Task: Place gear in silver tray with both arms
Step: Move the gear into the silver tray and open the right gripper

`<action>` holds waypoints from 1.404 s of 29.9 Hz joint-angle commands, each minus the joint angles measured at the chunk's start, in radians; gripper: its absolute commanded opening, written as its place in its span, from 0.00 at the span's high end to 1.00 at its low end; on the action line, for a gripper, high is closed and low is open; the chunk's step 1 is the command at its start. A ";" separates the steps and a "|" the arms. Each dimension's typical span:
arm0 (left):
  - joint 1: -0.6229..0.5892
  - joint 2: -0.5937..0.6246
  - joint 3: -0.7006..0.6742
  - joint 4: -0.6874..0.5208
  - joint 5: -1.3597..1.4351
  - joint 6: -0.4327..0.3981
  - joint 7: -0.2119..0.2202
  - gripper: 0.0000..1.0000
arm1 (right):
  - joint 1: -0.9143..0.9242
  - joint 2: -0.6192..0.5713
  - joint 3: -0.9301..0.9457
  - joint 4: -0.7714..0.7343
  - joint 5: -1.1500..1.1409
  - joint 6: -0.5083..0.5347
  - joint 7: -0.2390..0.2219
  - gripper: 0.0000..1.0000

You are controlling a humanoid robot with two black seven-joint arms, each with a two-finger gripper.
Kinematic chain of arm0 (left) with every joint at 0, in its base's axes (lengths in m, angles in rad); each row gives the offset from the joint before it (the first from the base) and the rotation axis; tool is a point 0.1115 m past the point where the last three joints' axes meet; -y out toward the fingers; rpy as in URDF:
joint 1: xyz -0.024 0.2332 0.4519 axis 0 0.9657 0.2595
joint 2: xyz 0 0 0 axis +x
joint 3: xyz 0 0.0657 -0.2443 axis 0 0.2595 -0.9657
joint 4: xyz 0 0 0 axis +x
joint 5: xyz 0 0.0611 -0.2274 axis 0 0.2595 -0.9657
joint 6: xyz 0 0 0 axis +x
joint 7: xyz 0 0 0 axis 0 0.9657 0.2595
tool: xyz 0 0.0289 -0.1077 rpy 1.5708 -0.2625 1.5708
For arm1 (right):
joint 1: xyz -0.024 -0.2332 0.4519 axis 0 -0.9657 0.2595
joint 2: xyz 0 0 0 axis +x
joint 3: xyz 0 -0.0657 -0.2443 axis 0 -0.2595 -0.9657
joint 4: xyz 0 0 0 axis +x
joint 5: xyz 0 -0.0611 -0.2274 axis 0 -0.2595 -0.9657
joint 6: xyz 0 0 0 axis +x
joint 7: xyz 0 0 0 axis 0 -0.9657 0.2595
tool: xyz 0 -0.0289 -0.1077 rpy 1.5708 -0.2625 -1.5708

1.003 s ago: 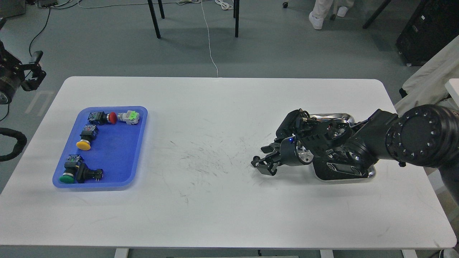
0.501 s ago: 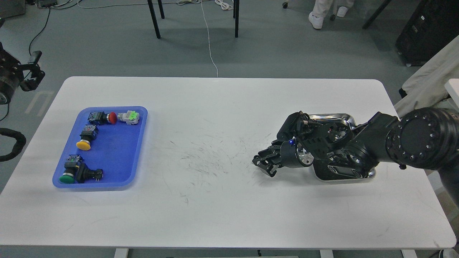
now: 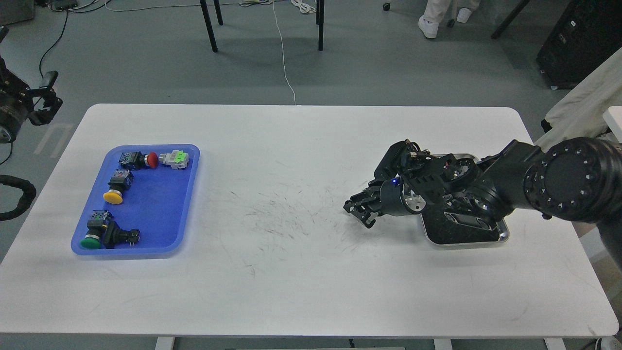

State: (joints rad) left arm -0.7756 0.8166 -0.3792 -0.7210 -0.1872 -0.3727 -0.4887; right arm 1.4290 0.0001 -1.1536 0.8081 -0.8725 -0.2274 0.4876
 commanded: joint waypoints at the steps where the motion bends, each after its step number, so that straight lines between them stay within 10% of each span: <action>1: 0.002 0.001 0.002 0.000 0.000 0.001 0.000 0.01 | 0.079 0.000 0.012 0.005 0.010 0.052 0.001 0.99; 13: 0.005 -0.008 0.011 0.000 0.000 0.006 0.000 0.01 | 0.251 -0.173 0.011 0.126 0.007 0.215 0.001 0.99; 42: 0.025 -0.013 0.013 0.000 0.006 0.006 0.000 0.01 | 0.139 -0.583 0.017 0.301 -0.395 0.223 0.001 0.99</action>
State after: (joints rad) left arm -0.7510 0.8041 -0.3666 -0.7209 -0.1812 -0.3666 -0.4887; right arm 1.6005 -0.5747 -1.1407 1.1305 -1.2638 0.0002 0.4887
